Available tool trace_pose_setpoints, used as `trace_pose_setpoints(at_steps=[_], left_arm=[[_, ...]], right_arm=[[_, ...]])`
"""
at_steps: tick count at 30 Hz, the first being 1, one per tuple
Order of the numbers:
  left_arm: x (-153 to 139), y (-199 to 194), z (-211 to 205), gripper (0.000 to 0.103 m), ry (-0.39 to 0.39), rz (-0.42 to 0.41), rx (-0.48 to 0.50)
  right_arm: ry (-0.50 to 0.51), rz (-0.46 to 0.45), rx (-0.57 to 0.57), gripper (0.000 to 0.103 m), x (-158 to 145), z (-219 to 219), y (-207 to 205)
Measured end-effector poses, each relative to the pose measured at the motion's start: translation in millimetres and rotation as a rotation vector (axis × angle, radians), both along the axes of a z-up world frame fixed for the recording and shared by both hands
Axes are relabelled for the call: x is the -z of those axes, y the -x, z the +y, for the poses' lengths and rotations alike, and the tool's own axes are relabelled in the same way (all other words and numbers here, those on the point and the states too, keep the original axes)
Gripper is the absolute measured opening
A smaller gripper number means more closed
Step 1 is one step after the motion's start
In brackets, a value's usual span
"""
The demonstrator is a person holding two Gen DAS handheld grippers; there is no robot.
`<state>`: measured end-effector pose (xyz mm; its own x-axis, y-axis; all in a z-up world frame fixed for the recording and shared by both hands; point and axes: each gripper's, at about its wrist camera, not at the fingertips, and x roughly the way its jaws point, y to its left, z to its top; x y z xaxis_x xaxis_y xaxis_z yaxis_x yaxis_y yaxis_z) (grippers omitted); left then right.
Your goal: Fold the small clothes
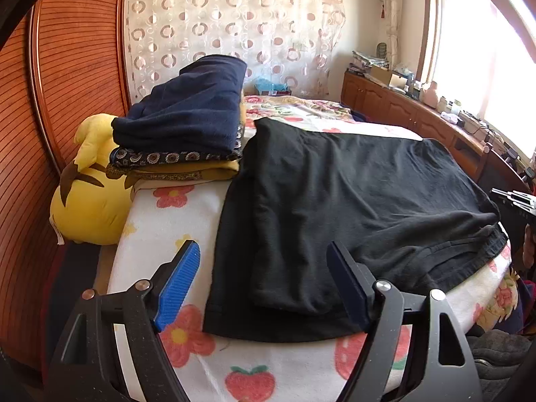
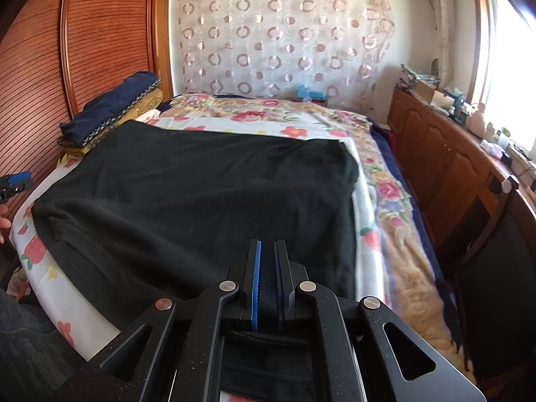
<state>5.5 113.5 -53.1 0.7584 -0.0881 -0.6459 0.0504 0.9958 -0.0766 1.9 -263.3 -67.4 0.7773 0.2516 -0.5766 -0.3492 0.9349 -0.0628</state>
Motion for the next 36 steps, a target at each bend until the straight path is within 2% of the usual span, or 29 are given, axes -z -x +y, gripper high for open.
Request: trace_pose_setpoints(at_steps=[5,7,11,17,21,26,28,31,35,36], left_arm=[[14,-16,11,0.079,-0.004,0.054,-0.039],[19,-20,14,0.079,0.001,0.066,-0.045],[25,-21,14,0.079,-0.003,0.081,-0.054],[12,-6,-1,0.079,0.027,0.038,-0.013],[7,5,-19,0.079,0.055,0.03,0.048],[8,10,-50,0.079,0.081,0.034,0.158],[11,9,-64,0.079,0.073,0.047,0.197],[16,6,-75,0.079,0.064,0.063,0.221],[20,3,-77,0.079,0.07,0.075,0.216],[20,4,-76,0.079,0.07,0.074,0.212]], right_arm=[[-0.009,0.029,-0.031,0.009,10,7,-2],[-0.015,0.043,-0.035,0.019,12,8,-5],[-0.043,0.061,-0.075,0.02,8,15,-5],[-0.056,0.105,-0.206,0.02,8,39,-2],[-0.024,0.127,-0.269,0.02,13,49,6],[0.019,0.156,-0.297,0.021,18,50,-2],[0.039,0.16,-0.307,0.03,19,54,-4],[0.059,0.16,-0.307,0.032,20,55,-8],[0.107,0.133,-0.32,0.032,22,63,-5],[0.107,0.136,-0.321,0.025,23,64,-6]])
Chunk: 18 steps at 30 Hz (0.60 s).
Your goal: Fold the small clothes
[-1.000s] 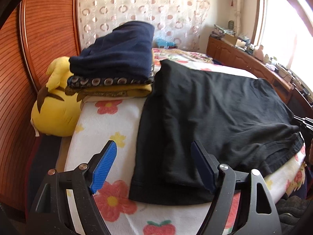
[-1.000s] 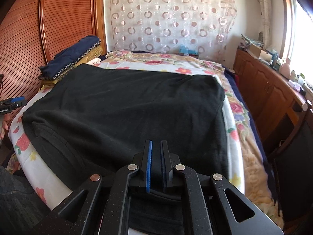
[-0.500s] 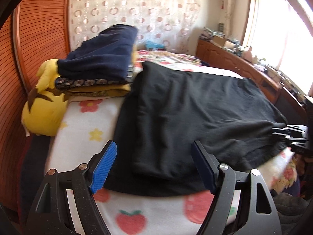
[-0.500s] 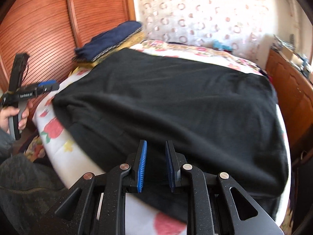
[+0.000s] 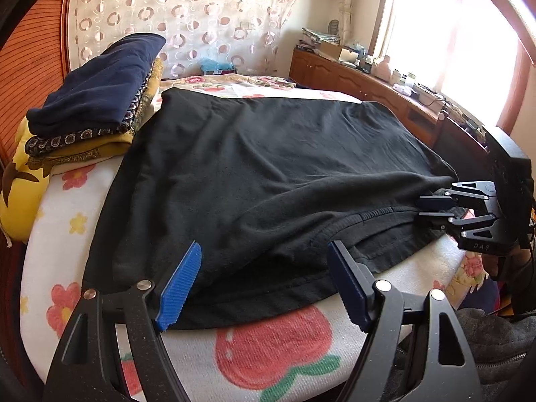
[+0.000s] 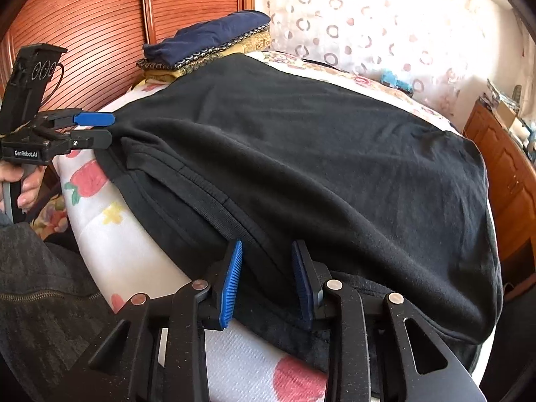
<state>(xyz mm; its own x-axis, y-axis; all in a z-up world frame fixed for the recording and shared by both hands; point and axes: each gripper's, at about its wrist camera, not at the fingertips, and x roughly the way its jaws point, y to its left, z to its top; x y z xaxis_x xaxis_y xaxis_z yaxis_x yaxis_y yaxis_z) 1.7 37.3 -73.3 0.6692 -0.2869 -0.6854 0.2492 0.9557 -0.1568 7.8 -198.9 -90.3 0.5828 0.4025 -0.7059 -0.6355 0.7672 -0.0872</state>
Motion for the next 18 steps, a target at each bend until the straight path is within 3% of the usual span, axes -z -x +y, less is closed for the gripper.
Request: trace_pose_setpoints(at_steps=[1,5,12,17,18], left_arm=[[0,0,1,0.079,0.001,-0.001,-0.004],[-1,1,7,0.079,0.008,-0.003,-0.022],[0,0,5,0.079,0.014,-0.006,-0.024],[-2,3,-6,0.077,0.009,-0.015,0.013],[-2,4,-7,0.071,0.008,-0.018,0.023]], right_arm=[[0.007,-0.001,0.002,0.013,-1,-1,-1],[0.012,0.001,-0.02,0.007,3,6,5],[-0.103,0.061,-0.053,0.007,-14,-14,21],[-0.114,0.043,0.011,0.019,-18,-23,17],[-0.118,0.035,0.025,0.022,-19,-24,17]])
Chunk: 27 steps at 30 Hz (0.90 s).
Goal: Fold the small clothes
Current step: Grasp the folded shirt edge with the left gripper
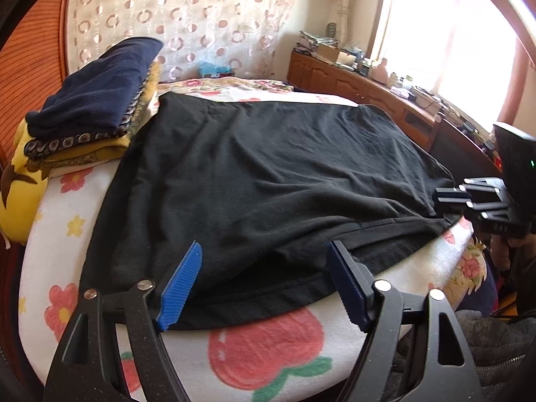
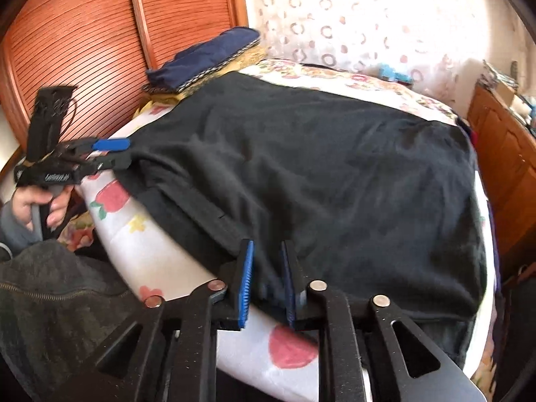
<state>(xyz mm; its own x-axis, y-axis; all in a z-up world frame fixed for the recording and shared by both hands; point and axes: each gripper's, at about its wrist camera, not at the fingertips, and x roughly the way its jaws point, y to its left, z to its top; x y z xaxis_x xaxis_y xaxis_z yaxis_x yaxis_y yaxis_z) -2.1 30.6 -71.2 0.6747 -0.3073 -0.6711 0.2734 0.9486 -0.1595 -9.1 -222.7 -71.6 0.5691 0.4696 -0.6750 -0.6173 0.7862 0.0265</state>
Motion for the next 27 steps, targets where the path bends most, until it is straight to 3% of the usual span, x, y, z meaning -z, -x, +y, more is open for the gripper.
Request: trace_pose_setpoints(at_steps=[6,14,17,20,22,27], left_arm=[[6,-2,-14,0.04,0.0,0.028,0.07],[16,-11,-19,0.039,0.035,0.086,0.073],[17,-10,-26,0.039,-0.017,0.067,0.076],[17,-9,-33,0.025,-0.08,0.04,0.065],[18,-10,-29,0.014,-0.08,0.034,0.062],[3,6,-23,0.011,-0.052,0.011,0.074]], right_arm=[[0.001,-0.066,0.077,0.03,-4,-2,3],[0.007,-0.079,0.247,0.031,1,-28,-9],[0.003,-0.07,0.269,0.031,4,-30,-10],[-0.001,-0.063,0.276,0.031,5,-32,-11],[-0.002,-0.056,0.274,0.031,7,-33,-17],[-0.001,-0.047,0.277,0.031,10,-36,-23]])
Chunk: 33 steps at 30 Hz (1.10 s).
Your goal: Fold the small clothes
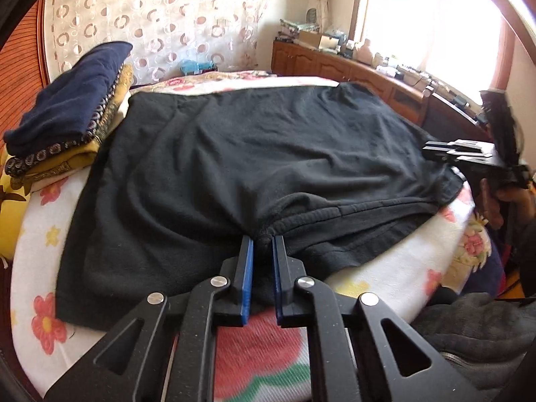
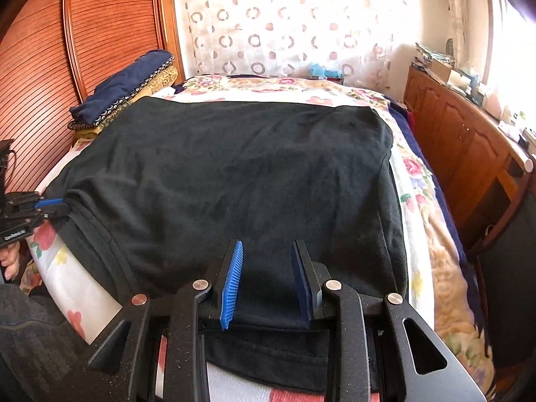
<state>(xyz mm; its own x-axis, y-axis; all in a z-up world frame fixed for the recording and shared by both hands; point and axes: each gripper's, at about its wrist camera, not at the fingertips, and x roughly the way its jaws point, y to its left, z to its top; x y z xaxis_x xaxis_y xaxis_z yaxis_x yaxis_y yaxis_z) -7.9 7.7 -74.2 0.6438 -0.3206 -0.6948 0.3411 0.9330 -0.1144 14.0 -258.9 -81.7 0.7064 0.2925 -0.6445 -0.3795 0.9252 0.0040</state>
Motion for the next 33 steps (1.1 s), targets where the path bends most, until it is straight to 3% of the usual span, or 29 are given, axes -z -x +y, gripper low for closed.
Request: trace_pose_setpoints(at_steps=[3,10,12,14,16,18,25,33], left_arm=[[-11,9,7,0.012,0.041,0.021,0.004],[-23,11,24,0.04,0.042,-0.007,-0.059],[-25,7,32,0.041,0.049,-0.02,-0.088],[-26,2,44,0.048,0.039,-0.029,-0.134],[-25,-2,57,0.071,0.04,-0.04,-0.171],[-23,-5,70,0.077,0.039,-0.045,-0.218],[-10,-17,112,0.077,0.018,-0.024,-0.348],[5,-26,125,0.077,0.006,0.014,-0.382]], right_arm=[[-0.001,0.001,0.011,0.031,-2,-4,-4],[-0.01,0.004,0.033,0.032,-2,-9,-8],[-0.006,0.006,0.034,0.032,0,-6,-7],[0.002,0.007,0.035,0.032,3,-4,-7],[0.007,0.009,0.039,0.032,5,-7,-8],[0.009,0.008,0.047,0.032,7,-7,-9],[0.034,-0.034,0.047,0.04,10,-3,-7],[0.024,-0.077,0.046,0.049,16,-6,2]])
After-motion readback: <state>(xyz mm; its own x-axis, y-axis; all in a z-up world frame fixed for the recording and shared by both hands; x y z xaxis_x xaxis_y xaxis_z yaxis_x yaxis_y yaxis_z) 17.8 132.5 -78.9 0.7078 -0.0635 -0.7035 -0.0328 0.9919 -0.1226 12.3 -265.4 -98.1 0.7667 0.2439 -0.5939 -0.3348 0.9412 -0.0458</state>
